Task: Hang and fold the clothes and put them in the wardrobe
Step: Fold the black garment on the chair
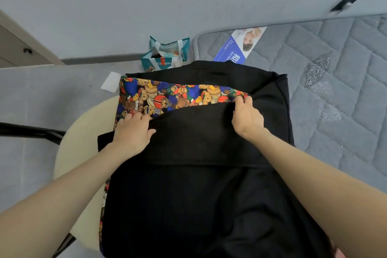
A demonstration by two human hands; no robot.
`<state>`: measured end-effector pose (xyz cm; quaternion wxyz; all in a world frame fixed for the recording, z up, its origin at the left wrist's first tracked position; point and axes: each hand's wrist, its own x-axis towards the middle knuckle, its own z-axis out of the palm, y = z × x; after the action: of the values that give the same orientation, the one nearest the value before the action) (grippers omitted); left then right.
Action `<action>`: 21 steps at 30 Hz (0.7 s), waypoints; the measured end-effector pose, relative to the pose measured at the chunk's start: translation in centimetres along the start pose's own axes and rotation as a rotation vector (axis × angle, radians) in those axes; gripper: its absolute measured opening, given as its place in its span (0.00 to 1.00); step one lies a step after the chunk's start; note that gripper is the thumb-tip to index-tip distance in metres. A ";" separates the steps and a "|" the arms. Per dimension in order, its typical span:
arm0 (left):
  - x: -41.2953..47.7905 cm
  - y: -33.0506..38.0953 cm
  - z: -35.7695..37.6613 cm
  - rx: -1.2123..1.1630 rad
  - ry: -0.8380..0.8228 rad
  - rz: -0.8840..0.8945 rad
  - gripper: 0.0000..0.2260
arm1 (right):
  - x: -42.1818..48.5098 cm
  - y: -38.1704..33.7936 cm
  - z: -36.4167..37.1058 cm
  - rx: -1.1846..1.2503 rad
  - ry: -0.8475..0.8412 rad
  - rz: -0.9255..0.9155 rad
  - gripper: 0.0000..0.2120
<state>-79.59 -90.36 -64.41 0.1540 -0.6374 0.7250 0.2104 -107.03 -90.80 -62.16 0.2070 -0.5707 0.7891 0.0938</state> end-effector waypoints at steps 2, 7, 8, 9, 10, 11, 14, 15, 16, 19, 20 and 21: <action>0.7 0.4 -0.7 0.033 0.065 0.026 0.16 | 0.2 0.3 -0.3 -0.004 0.076 0.039 0.15; 3.5 2.3 -4.6 0.046 0.330 0.012 0.16 | 1.5 1.6 -2.7 0.174 0.276 0.117 0.18; 3.9 2.5 -5.2 0.060 0.356 -0.007 0.19 | 1.7 1.5 -3.0 0.200 0.291 0.115 0.21; 4.2 2.6 -5.5 0.067 0.387 0.004 0.22 | 1.6 1.3 -3.0 0.210 0.291 0.095 0.25; 4.4 2.7 -5.4 0.077 0.419 0.060 0.25 | 1.4 1.0 -2.7 0.199 0.270 0.053 0.27; 4.6 2.9 -5.1 0.100 0.426 0.151 0.26 | 1.1 0.5 -2.0 0.170 0.218 -0.003 0.29; 5.2 3.8 -2.3 0.191 0.231 0.267 0.27 | 0.5 -0.6 1.7 0.007 -0.001 -0.161 0.34; 5.7 3.8 -1.2 0.195 0.153 0.205 0.27 | 0.6 -0.4 3.0 -0.056 -0.039 -0.183 0.34; 6.2 3.5 -0.1 0.190 0.089 0.128 0.27 | 0.9 0.1 4.0 -0.099 -0.056 -0.185 0.34; 7.1 2.0 1.7 0.139 0.014 0.005 0.28 | 2.2 2.1 5.2 -0.157 -0.051 -0.154 0.34; 7.3 1.6 1.9 0.129 0.013 0.002 0.28 | 2.5 2.8 5.2 -0.163 -0.051 -0.141 0.34; 7.4 1.4 2.0 0.120 0.005 0.002 0.29 | 2.8 3.4 5.1 -0.165 -0.055 -0.123 0.35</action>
<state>-82.06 -95.58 -69.63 0.1896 -0.6267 0.7376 0.1651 -109.87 -90.13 -68.20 0.1863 -0.6306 0.7360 0.1612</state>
